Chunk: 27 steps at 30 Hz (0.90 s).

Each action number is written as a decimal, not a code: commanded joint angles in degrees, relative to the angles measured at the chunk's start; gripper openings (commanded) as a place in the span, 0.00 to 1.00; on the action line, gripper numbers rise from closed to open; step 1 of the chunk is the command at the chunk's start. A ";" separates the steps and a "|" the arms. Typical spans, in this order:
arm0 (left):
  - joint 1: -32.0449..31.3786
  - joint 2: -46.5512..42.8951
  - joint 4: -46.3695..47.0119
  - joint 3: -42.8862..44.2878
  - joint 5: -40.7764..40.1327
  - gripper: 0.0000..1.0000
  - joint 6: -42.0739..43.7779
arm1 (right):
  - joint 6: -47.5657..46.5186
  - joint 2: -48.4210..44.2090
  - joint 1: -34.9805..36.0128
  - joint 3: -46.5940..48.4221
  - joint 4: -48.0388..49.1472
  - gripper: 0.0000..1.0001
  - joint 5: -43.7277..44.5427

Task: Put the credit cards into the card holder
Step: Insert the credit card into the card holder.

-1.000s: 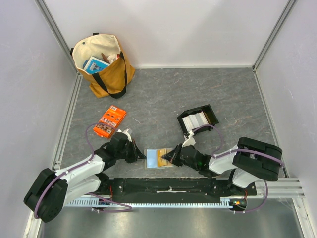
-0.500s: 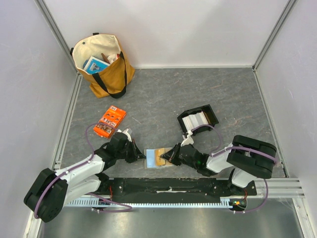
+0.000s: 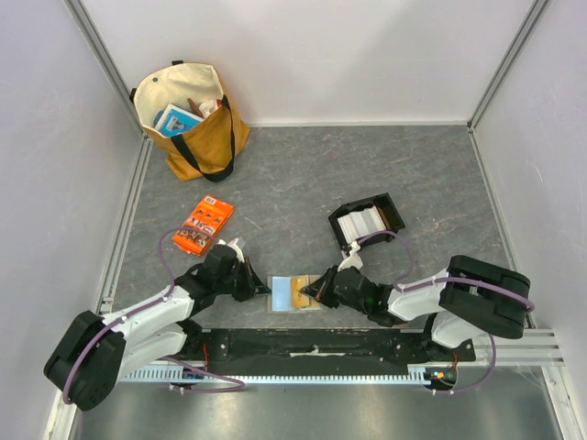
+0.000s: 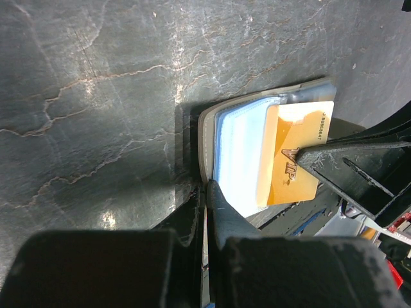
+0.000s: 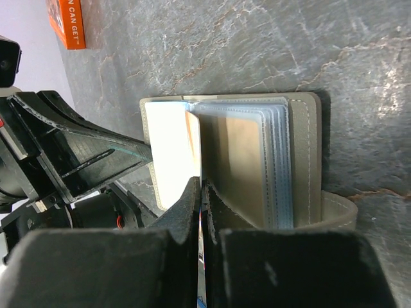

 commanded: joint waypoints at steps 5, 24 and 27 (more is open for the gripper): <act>-0.08 0.99 1.88 -0.10 0.47 0.02 -1.41 | -1.17 6.10 0.35 1.94 0.48 0.03 -2.36; -0.08 -0.15 1.36 -0.10 -0.05 0.02 -1.50 | -5.12 0.14 1.23 8.09 -21.11 0.37 3.17; 0.01 -0.15 1.27 -0.10 0.03 0.02 -1.50 | -7.23 -0.57 1.32 10.03 -24.72 0.45 4.93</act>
